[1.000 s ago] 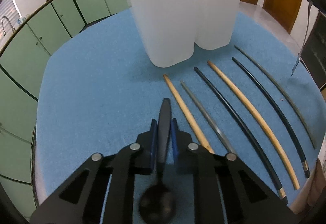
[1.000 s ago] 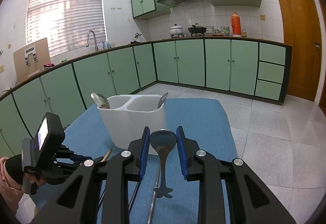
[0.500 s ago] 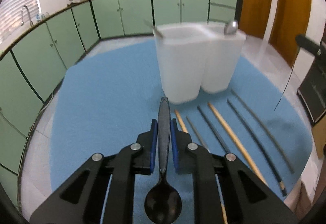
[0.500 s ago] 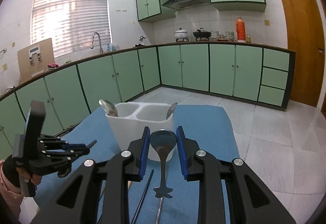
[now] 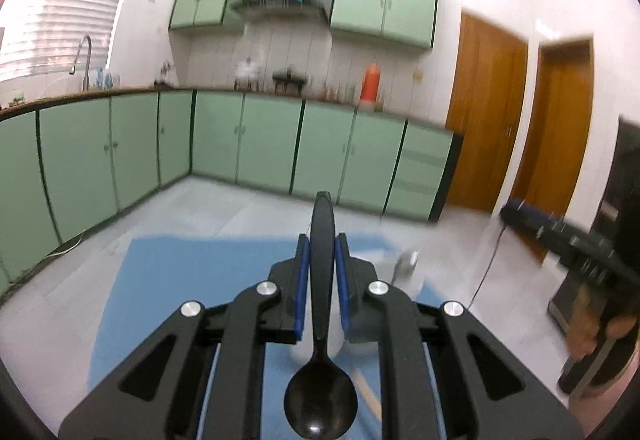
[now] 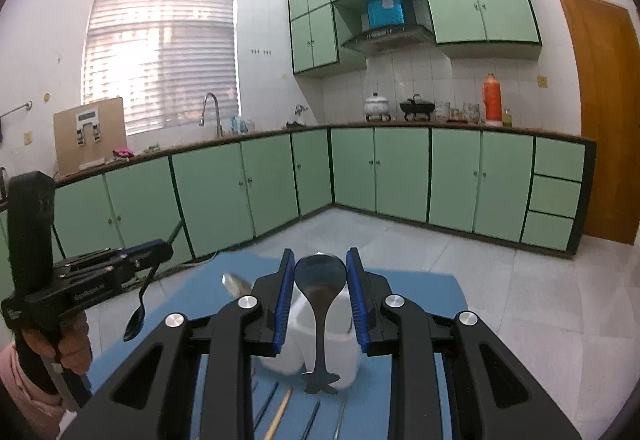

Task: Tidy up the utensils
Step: 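Lower the black spoon into the holder with the left tool while the right tool drops its silver spoon in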

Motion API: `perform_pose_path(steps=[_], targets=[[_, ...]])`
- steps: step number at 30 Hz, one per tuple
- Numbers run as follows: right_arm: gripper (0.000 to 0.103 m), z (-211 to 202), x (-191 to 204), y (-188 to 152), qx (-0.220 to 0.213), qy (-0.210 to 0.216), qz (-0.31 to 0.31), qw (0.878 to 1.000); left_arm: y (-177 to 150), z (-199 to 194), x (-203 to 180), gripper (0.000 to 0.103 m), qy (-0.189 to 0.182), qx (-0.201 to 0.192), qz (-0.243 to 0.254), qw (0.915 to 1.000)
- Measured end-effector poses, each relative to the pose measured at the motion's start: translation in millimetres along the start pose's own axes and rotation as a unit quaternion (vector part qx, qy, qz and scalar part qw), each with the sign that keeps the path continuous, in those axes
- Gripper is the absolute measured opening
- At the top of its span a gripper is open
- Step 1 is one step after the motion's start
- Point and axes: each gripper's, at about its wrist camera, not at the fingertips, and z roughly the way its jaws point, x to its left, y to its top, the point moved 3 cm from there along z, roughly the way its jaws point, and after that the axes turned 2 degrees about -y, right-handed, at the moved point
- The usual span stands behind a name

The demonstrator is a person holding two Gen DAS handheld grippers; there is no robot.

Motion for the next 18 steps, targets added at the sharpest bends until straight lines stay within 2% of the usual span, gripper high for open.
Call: perform_pose_path(steps=[6,13,18], targets=[[0.026,27.4,-1.5,23.2,-0.014,0.004,0.016,1.000,10.8,41.8,-12.7,0.012,-0.026,-0.084,-0.020,0.9959],[0.026,72.3,-12.6,28.1,-0.008,-0.010,0.024,1.000,-4.4,106.8,-12.7,0.012,-0.039,-0.093,-0.039,0.9941],[0.026,99.6,-23.0,19.0,0.000,-0.014,0.037,0.999,-20.2,131.7,-3.8,0.012,-0.038,-0.085,-0.054,0.9942]])
